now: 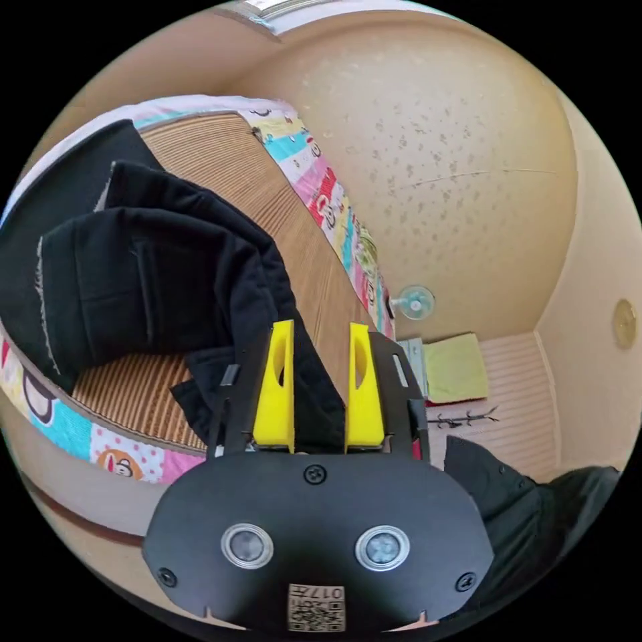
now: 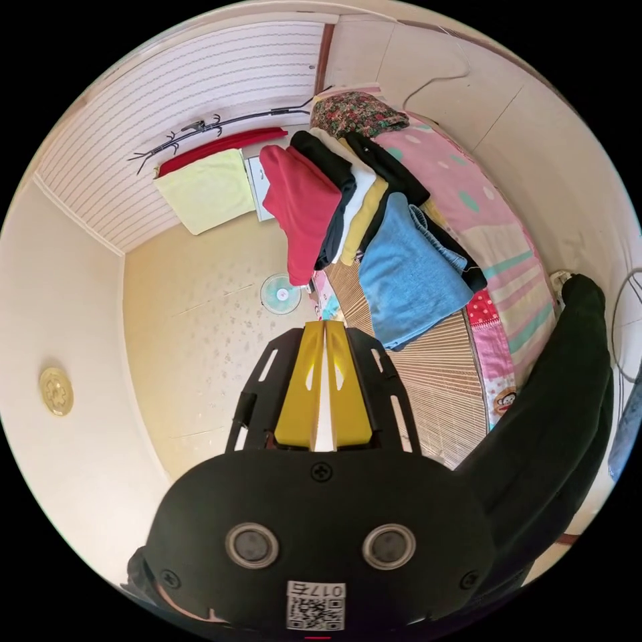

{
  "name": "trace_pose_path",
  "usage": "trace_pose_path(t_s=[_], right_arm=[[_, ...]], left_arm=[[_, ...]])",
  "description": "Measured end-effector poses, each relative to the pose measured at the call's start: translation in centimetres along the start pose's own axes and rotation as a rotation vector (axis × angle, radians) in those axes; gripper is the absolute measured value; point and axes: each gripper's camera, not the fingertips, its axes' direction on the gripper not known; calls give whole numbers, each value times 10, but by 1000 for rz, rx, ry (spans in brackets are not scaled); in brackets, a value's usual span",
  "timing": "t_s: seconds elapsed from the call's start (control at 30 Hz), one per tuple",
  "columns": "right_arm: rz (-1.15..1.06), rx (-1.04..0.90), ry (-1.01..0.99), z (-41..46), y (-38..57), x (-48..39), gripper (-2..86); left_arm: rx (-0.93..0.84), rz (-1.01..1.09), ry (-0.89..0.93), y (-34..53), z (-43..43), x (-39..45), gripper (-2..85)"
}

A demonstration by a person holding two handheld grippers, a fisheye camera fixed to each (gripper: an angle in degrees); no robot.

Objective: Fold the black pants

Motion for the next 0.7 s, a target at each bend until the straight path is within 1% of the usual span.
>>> trace_pose_path(t_s=[0.07,0.13,0.2,0.27,0.33,0.37,0.43,0.5,0.57,0.6,0.63,0.7], right_arm=[[11,21,11,9,5,6,3],[22,32,2,19,8,11,3],[27,33,-21,31,11,16,3],[17,18,-48,49,13,21,3],[0,-8,-50,62,12,24,4],[-9,-29,-38,71,12,27,4],[-10,-49,-17,84,13,33,4],[-8,-56,-39,95,15,41,4],[-81,-120,-172,114,12,46,5],[-111,-154,-209,120,10,45,5],[-162,-221,-245,134,9,43,5],[-235,-317,-217,159,8,35,4]], left_arm=[[34,-26,-90,-8,21,8,127],[-36,-84,-162,-11,52,11,137],[-202,-174,-216,0,100,5,149],[-312,-284,-248,24,132,-7,133],[-305,-285,-252,49,144,-10,100],[-276,-274,-222,61,143,-10,77],[-231,-261,-92,75,131,-13,51],[-210,-239,174,86,116,-19,42],[-189,-256,329,93,103,-19,39],[-154,-186,408,93,92,-8,37],[-149,-142,419,92,86,1,36],[-113,99,409,86,59,46,31]])
